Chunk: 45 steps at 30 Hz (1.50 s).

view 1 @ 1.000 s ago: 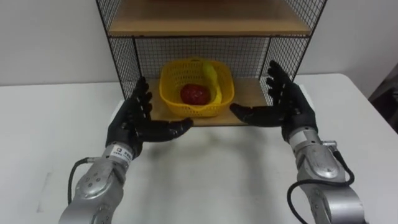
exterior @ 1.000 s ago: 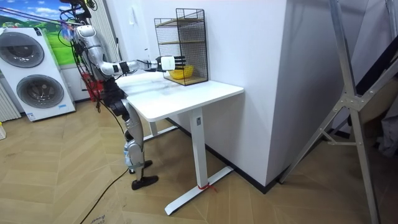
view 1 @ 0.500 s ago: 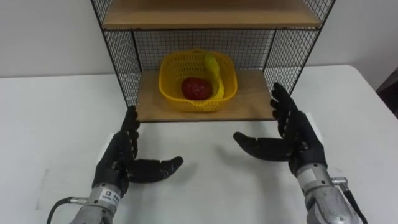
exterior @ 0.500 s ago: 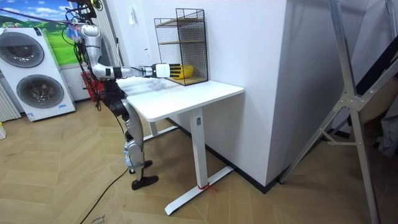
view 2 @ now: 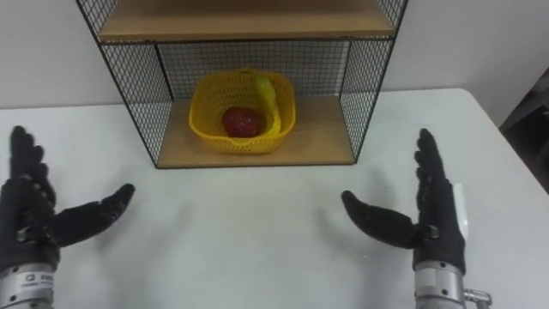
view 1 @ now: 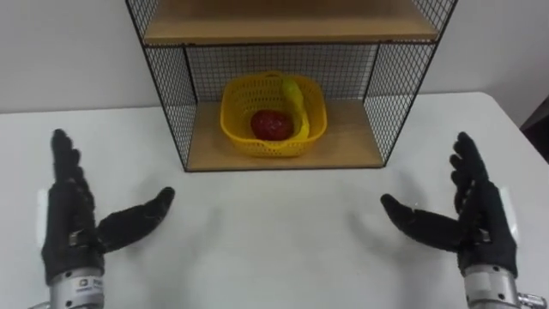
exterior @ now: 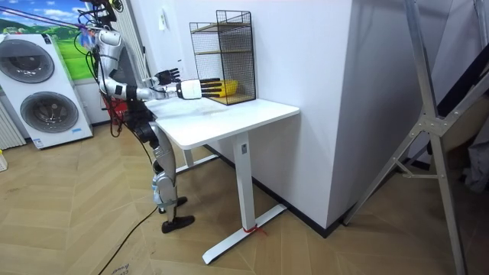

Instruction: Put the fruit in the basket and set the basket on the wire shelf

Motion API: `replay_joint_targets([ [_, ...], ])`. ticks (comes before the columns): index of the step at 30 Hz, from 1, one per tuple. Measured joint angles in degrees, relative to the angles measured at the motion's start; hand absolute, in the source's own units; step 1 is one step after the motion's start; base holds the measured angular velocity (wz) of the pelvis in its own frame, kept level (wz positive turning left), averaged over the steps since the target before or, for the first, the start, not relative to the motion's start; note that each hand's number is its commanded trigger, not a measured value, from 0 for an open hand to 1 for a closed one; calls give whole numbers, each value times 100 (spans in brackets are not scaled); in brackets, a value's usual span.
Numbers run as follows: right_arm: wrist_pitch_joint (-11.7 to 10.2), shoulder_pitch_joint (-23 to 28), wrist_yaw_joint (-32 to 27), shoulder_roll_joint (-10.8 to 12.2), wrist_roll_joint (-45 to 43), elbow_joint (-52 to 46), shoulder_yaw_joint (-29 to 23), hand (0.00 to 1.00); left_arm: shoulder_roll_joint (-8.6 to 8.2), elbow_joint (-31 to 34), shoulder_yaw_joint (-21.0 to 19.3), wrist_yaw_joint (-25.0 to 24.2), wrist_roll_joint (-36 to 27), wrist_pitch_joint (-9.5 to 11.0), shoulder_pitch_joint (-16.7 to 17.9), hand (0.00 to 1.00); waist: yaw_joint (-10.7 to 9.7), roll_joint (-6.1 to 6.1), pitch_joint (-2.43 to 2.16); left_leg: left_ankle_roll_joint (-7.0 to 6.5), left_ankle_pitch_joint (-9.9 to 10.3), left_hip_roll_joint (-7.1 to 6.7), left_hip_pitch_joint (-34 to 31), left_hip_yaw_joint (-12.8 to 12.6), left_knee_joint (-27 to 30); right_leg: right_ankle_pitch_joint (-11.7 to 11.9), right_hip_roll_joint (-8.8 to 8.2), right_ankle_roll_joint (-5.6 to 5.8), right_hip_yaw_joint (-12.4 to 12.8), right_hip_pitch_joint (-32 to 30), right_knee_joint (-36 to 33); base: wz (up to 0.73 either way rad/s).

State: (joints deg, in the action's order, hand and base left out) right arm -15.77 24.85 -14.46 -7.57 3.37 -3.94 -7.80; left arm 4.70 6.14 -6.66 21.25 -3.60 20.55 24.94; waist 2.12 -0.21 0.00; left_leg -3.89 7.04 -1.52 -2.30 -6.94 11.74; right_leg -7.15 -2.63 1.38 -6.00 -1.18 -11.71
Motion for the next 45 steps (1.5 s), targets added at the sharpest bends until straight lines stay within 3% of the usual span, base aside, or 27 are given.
replay_joint_targets([
  [3,-58,84,-500,4,-16,-335,-295,0,1,298,-374,482,-17,35,42,100,5,11,1,8,-7,-8,-3,29,-8,2,-1,4,-11,7,-5,4],
  [4,-214,64,-759,3,-29,-394,-415,0,3,401,-553,662,-18,127,33,74,7,8,0,10,-9,-11,-1,40,-9,-2,1,7,-9,9,-8,6],
  [6,-365,20,-1132,-3,-144,-400,-697,0,16,551,-879,923,55,205,32,0,16,4,-1,16,-13,-11,3,47,-14,-3,3,6,-7,7,-7,0],
  [10,-379,6,-1999,-24,-182,-496,-1512,0,57,984,-1688,1579,156,213,37,0,-1,-12,11,16,-15,-14,-3,59,-16,-8,19,10,51,-1,-8,0],
  [14,-443,14,-2714,-111,9,-506,-2263,0,108,1368,-2192,2034,212,277,76,0,-31,-30,16,19,-17,-27,-11,107,-19,-37,-12,-18,-62,7,-9,2],
  [17,-521,58,-3306,-264,176,-498,-2799,0,313,1377,-2617,2356,205,300,117,0,-95,-17,11,21,-28,-28,-16,142,-17,-43,-21,-22,-122,23,-14,8],
  [20,-598,182,-3838,-306,877,-474,-3329,0,404,1377,-3162,2788,201,299,169,0,-115,-59,6,31,-34,-27,-37,167,-18,-83,-54,-48,-148,-11,-56,4],
  [23,-614,194,-4308,-449,1814,79,-3816,0,575,1310,-3642,3241,-88,295,241,0,-151,-136,-35,41,-40,-39,-112,225,3,-161,-89,-72,-211,-102,-171,9],
  [25,-601,157,-4614,-630,2690,617,-4223,0,875,872,-4083,3477,-606,241,291,0,-164,-171,-61,49,-45,-42,-196,257,15,-199,-104,-86,-271,-159,-214,16],
  [29,-548,154,-4926,-954,4079,1400,-4620,0,1281,37,-4449,3733,-2012,158,412,0,-118,-133,-73,51,-33,-44,-317,286,66,-218,-101,-93,-282,-268,-255,3],
  [31,-536,173,-5093,-1129,4841,1879,-4808,0,1637,-927,-4566,3858,-3074,91,409,0,-67,-111,-70,50,-20,-69,-409,292,100,-310,-134,-95,-275,-420,-438,-2],
  [32,-535,191,-5096,-1166,5045,2039,-4830,0,1731,-1195,-4592,3858,-3307,73,409,0,-47,-110,-76,50,-19,-72,-425,298,102,-332,-137,-97,-271,-449,-467,6],
  [34,-515,236,-5018,-1336,5878,2931,-4840,0,2052,-2421,-4670,3827,-4188,45,409,0,-16,-108,-78,55,-6,-73,-539,320,148,-367,-146,-105,-266,-550,-518,8],
  [35,-487,236,-4976,-1376,6037,3216,-4849,0,2111,-2707,-4674,3820,-4377,31,413,0,-19,-103,-80,55,-4,-68,-559,320,161,-367,-146,-105,-270,-568,-514,13],
  [39,-341,242,-4470,-1409,6786,4862,-4952,0,2158,-4170,-4740,3738,-5506,-61,424,0,-10,-38,-95,64,59,-62,-683,408,314,-375,-139,-100,-357,-573,-490,12],
  [42,-184,245,-3889,-1361,6959,5976,-4841,0,2137,-5253,-4740,3535,-5659,-152,400,0,3,18,-133,48,136,-46,-706,421,382,-383,-127,-101,-345,-568,-497,-1],
  [44,-104,244,-3544,-1264,7023,6485,-4612,0,2015,-5640,-4713,3324,-5724,-184,392,0,-4,26,-143,46,140,-40,-696,402,364,-383,-130,-101,-334,-558,-496,0],
  [45,-75,238,-3292,-1131,6991,6783,-4392,0,1856,-5895,-4656,3126,-5707,-186,355,0,-14,21,-150,48,143,-38,-662,399,336,-384,-136,-102,-341,-529,-493,4],
])
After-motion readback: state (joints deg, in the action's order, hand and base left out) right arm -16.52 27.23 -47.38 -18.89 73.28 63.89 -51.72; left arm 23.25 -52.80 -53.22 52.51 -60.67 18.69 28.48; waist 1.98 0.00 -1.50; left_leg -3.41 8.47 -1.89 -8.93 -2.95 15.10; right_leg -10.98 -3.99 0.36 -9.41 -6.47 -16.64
